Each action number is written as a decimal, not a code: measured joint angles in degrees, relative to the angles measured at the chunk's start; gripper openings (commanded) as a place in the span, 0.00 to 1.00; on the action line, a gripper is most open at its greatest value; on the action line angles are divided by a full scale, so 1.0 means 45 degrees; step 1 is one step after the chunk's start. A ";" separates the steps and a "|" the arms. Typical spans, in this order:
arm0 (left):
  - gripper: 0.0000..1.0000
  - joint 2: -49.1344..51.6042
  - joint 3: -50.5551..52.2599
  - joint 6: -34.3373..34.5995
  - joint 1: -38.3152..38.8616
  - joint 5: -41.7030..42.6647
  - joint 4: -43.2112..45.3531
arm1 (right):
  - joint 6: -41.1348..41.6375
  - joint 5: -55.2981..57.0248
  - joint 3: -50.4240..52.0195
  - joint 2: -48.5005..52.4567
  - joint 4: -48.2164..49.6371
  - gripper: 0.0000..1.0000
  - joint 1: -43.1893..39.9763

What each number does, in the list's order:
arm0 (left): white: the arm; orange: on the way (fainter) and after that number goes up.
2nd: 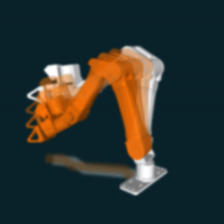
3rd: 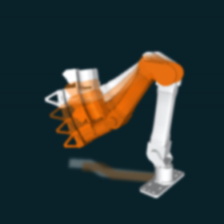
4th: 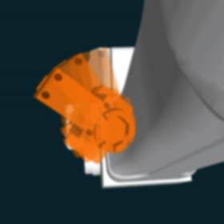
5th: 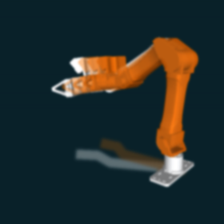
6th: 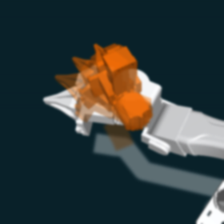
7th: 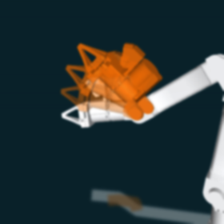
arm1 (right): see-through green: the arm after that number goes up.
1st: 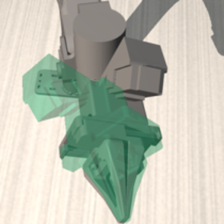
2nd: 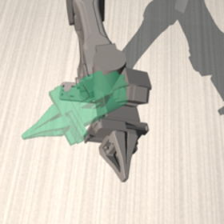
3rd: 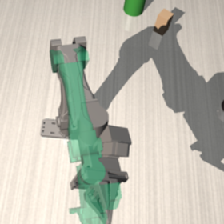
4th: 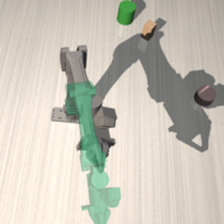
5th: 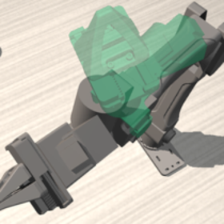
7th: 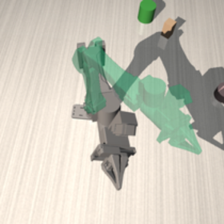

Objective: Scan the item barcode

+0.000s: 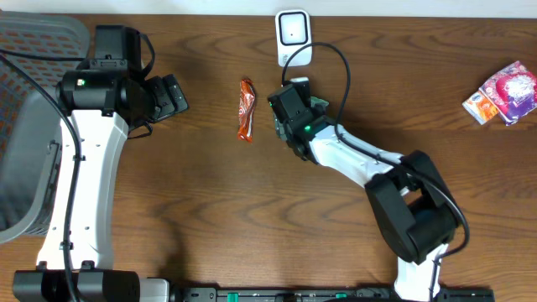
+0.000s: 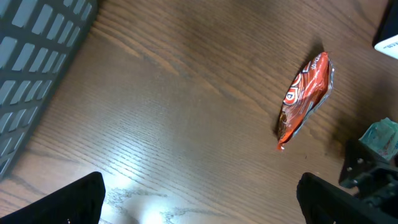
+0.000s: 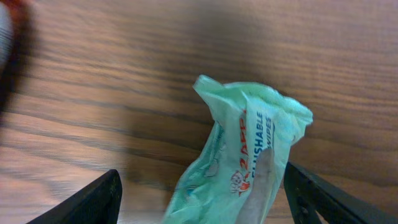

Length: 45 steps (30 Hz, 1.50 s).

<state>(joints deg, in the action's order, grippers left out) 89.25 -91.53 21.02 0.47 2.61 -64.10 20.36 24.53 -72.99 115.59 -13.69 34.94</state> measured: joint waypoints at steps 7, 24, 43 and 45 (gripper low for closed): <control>0.98 0.0000 0.0000 0.0000 0.0000 0.0005 -0.0005 | 0.0039 0.0709 0.0000 0.0257 0.0029 0.73 0.0126; 0.98 0.0000 0.0000 0.0000 0.0005 0.0005 -0.0005 | 0.0359 0.1039 -0.0015 0.1010 0.0287 0.43 0.0121; 0.98 0.0000 0.0000 0.0000 0.0005 0.0000 -0.0005 | 0.0408 -0.4459 -0.0073 -0.1175 -0.0369 0.11 -0.1093; 0.98 0.0000 0.0000 0.0000 0.0000 0.0000 -0.0005 | 0.0651 -0.6348 -0.0097 -0.1297 -0.0398 0.11 -0.1885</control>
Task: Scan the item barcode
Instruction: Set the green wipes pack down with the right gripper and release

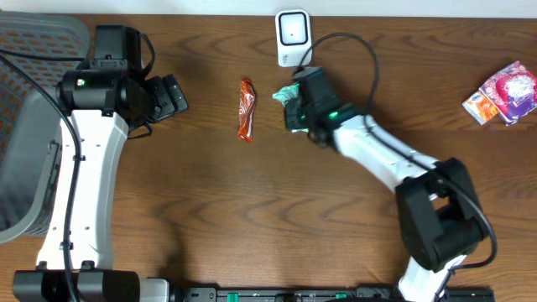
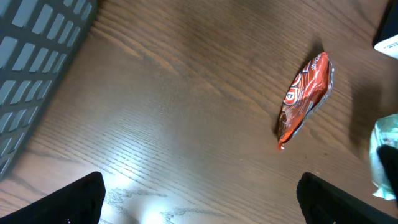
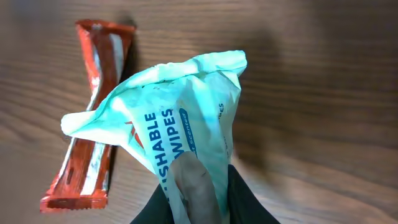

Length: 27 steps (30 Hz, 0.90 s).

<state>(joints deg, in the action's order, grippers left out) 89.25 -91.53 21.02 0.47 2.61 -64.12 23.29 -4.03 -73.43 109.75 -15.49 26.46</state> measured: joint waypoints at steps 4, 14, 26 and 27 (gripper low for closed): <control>0.98 0.0000 0.0000 -0.0005 0.0000 0.0000 0.0000 | 0.0442 -0.3123 0.0000 0.0194 -0.0073 0.11 -0.1481; 0.98 0.0000 0.0000 0.0000 0.0000 0.0005 0.0005 | 0.1909 -1.0423 -0.0034 0.3662 0.2127 0.18 -0.3609; 0.98 0.0000 -0.0005 0.0000 0.0005 0.0000 0.0000 | 0.2506 -1.1953 -0.0136 0.3939 0.1413 0.43 -0.4702; 0.98 0.0000 0.0000 0.0000 0.0000 0.0005 0.0000 | 0.2399 -1.1749 -0.0146 0.3793 0.1093 0.43 -0.4775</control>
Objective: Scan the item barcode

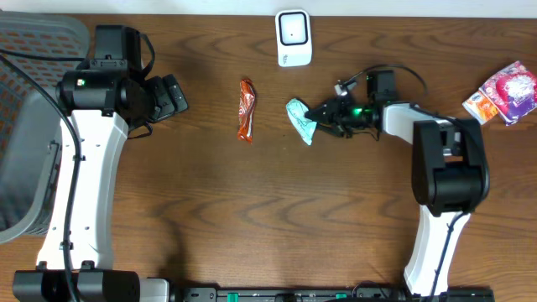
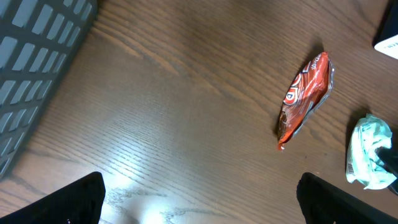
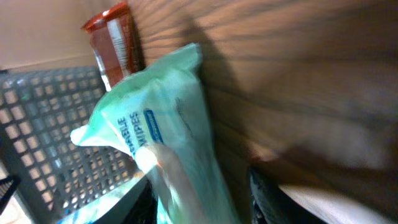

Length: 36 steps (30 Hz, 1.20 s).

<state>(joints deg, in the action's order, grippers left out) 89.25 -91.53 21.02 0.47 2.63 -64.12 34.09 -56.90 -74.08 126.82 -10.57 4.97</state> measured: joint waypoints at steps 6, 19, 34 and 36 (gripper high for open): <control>0.98 0.0000 0.0000 -0.0005 0.0000 0.0000 0.0000 | -0.0908 0.3385 0.0015 -0.1783 -0.2516 0.44 -0.0044; 0.98 0.0000 0.0000 0.0000 0.0005 0.0000 0.0000 | -0.2380 0.9418 0.0010 -0.5770 -0.3016 0.48 0.3570; 0.98 0.0000 0.0000 0.0000 0.0005 -0.0005 0.0000 | -0.2521 1.2084 0.0010 -0.5765 -0.2642 0.58 0.4945; 0.98 0.0000 -0.0005 0.0000 0.0000 -0.0005 0.0000 | -0.2526 1.2138 0.0010 -0.5765 -0.2642 0.58 0.4945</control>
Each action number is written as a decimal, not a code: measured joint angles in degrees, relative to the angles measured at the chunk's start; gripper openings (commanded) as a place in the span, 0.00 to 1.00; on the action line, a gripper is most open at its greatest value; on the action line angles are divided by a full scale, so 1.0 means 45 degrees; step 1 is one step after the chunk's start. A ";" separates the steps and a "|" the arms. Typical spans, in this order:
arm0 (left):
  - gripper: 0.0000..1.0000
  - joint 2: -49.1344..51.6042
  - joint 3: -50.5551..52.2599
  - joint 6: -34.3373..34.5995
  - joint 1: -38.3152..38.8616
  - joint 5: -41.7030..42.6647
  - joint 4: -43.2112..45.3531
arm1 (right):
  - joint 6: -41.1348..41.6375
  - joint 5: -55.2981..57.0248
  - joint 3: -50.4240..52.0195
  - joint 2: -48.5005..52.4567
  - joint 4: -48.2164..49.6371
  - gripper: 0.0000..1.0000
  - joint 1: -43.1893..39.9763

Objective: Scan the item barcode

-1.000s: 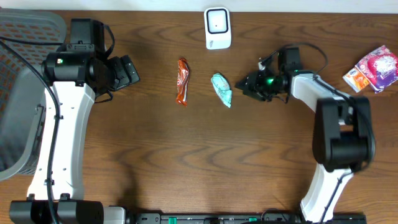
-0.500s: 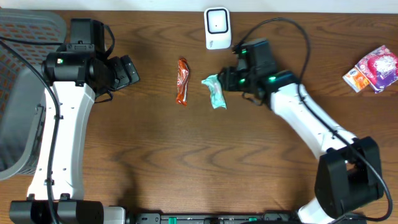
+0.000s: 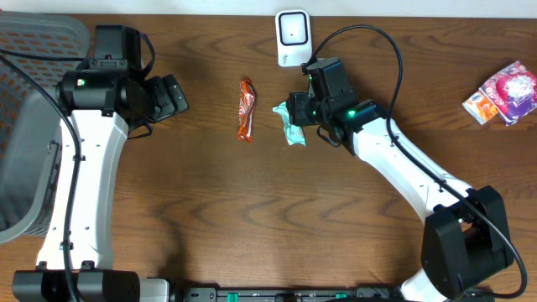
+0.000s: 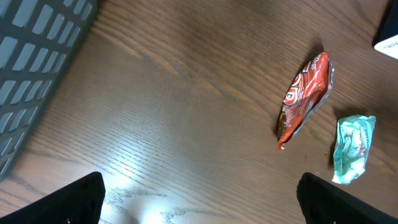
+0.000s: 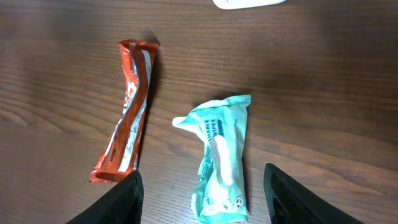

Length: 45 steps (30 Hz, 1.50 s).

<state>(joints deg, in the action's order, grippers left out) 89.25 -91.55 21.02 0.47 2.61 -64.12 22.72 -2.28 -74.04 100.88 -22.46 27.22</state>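
A teal pack of flushable wipes (image 3: 290, 122) lies flat on the wooden table, right of an orange snack wrapper (image 3: 245, 109). Both also show in the right wrist view, the wipes pack (image 5: 219, 165) and the orange wrapper (image 5: 125, 134). My right gripper (image 5: 202, 205) hovers open just above the wipes pack, touching nothing. The white barcode scanner (image 3: 294, 37) stands at the table's back edge, above the pack. My left gripper (image 4: 199, 202) is open at the left, far from both; its view shows the wrapper (image 4: 303, 99) and the wipes pack (image 4: 351, 147).
A grey basket (image 3: 29, 126) stands at the far left. Pink and white packets (image 3: 501, 92) lie at the far right. The right arm's cable loops over the table behind the scanner.
The right gripper held the wipes pack on its side, arm reaching from the right. Now the pack lies flat on the table, a little left, and the gripper is open above it.
The right gripper was low over the wipes pack near the scanner. Then it held the pack lifted below the scanner. Then it held the pack turned sideways lower on the table. Now the pack lies released beside the orange wrapper. The left arm stayed still.
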 measured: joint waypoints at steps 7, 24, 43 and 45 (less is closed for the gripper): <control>0.98 0.0000 0.0005 0.0000 0.0000 0.0005 0.0000 | -0.0117 0.0141 0.0000 0.0000 0.0010 0.54 0.0000; 0.98 0.0000 0.0005 0.0000 0.0000 0.0000 0.0000 | -0.0874 0.0185 0.0000 0.0000 0.0151 0.52 0.0175; 0.98 0.0000 0.0005 -0.0005 0.0005 0.0005 0.0000 | -0.0981 0.0126 0.0000 0.0000 0.0160 0.82 0.0233; 0.98 0.0000 0.0005 0.0000 0.0000 0.0005 0.0000 | -0.0971 0.0121 0.0000 0.0000 0.0189 0.87 0.0253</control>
<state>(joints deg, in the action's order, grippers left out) 89.25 -91.53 21.02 0.47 2.63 -64.12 18.35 -1.74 -74.04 100.88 -21.61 28.36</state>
